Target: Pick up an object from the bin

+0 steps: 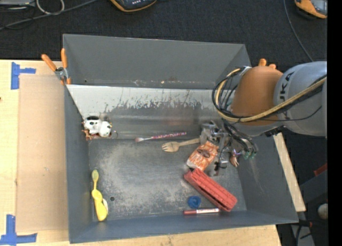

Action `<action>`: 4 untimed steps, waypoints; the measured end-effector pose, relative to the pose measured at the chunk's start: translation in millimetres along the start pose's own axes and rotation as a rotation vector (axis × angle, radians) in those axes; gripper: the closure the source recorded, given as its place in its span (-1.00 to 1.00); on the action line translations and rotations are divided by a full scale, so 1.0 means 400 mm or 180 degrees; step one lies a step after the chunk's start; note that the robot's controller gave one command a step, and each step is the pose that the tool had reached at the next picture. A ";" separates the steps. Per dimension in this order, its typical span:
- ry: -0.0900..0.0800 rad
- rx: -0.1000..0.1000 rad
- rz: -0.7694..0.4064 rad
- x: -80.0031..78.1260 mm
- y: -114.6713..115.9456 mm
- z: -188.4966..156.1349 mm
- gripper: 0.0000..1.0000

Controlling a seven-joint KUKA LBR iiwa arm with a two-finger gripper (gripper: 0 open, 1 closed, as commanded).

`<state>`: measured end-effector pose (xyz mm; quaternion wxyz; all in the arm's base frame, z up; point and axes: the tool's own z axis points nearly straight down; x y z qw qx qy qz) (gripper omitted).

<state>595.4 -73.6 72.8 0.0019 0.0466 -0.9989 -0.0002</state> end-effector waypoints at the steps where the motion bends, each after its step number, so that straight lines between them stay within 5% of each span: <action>1: -0.0027 0.0000 -0.0289 -0.044 0.011 0.007 1.00; 2: -0.0027 0.0001 -0.0291 -0.044 0.011 0.007 1.00; 3: -0.0010 -0.0009 -0.0542 0.032 -0.054 -0.128 1.00; 4: -0.0007 -0.0013 -0.0446 0.038 -0.025 -0.339 1.00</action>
Offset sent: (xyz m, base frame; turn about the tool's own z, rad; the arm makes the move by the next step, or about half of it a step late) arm 0.0000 0.0000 0.0000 0.0000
